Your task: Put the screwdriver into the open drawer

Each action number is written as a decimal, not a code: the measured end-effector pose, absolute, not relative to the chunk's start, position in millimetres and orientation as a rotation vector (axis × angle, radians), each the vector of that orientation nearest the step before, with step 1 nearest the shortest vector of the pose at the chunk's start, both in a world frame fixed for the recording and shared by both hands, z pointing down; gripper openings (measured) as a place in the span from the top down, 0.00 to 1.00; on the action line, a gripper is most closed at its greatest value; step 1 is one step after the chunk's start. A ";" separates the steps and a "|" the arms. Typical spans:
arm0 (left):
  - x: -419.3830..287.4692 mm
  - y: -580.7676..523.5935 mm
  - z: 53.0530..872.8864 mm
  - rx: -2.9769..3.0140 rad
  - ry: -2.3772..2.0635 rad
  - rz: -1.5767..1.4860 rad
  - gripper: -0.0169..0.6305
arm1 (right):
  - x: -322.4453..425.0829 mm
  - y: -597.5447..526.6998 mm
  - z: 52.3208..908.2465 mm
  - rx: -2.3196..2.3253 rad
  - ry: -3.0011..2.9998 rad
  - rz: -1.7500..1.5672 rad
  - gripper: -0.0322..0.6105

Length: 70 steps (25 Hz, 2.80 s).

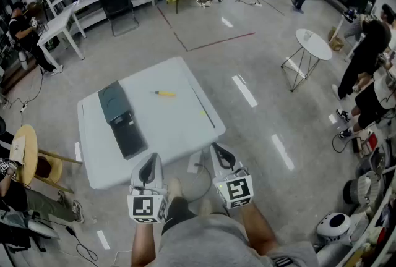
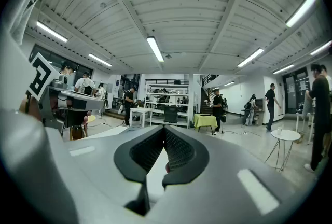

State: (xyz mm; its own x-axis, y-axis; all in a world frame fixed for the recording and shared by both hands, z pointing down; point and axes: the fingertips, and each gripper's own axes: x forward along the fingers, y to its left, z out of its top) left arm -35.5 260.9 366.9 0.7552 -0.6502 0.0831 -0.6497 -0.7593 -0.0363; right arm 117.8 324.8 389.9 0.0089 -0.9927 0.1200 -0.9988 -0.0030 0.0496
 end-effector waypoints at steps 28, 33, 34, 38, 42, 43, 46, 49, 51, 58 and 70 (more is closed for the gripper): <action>-9.2 105.5 375.9 -3.081 0.825 -0.159 0.95 | 117.4 184.7 385.1 2.237 -1.972 0.169 0.95; -10.9 76.1 374.2 -3.093 0.771 -0.146 0.95 | 110.5 156.8 380.0 2.251 -1.935 0.155 0.95; -11.7 71.6 375.2 -3.098 0.759 -0.147 0.95 | 109.3 153.0 379.7 2.257 -1.926 0.157 0.95; -14.7 57.2 376.8 -3.113 0.729 -0.149 0.95 | 104.6 140.1 381.7 2.276 -1.897 0.163 0.95; -14.8 46.4 380.4 -3.120 0.700 -0.150 0.95 | 100.2 127.3 385.6 2.279 -1.889 0.172 0.95; -14.6 45.4 382.1 -3.124 0.697 -0.151 0.95 | 99.5 125.2 386.6 2.277 -1.891 0.178 0.95; -13.6 41.2 386.3 -3.136 0.710 -0.153 0.95 | 99.7 117.7 390.3 2.259 -1.902 0.191 0.95; -7.3 36.3 391.9 -3.139 0.746 -0.168 0.95 | 107.3 108.6 395.2 2.233 -1.928 0.200 0.95; 0.9 35.7 393.4 -3.138 0.781 -0.173 0.95 | 116.8 103.1 398.4 2.208 -1.956 0.206 0.95; 16.2 17.9 400.6 -3.078 1.039 -0.198 0.95 | 141.0 61.8 411.3 2.020 -2.126 0.233 0.95; 29.6 -8.6 426.0 -2.956 1.471 -0.298 0.95 | 154.9 -1.3 439.7 1.649 -2.374 0.300 0.95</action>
State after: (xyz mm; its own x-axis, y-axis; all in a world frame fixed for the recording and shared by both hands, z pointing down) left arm 29.6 -8.6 426.0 0.5931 -0.7698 0.2358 -0.8009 -0.5942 0.0746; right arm 154.9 -1.3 439.7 -0.3373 -0.8904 0.3057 -0.9384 0.3439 -0.0339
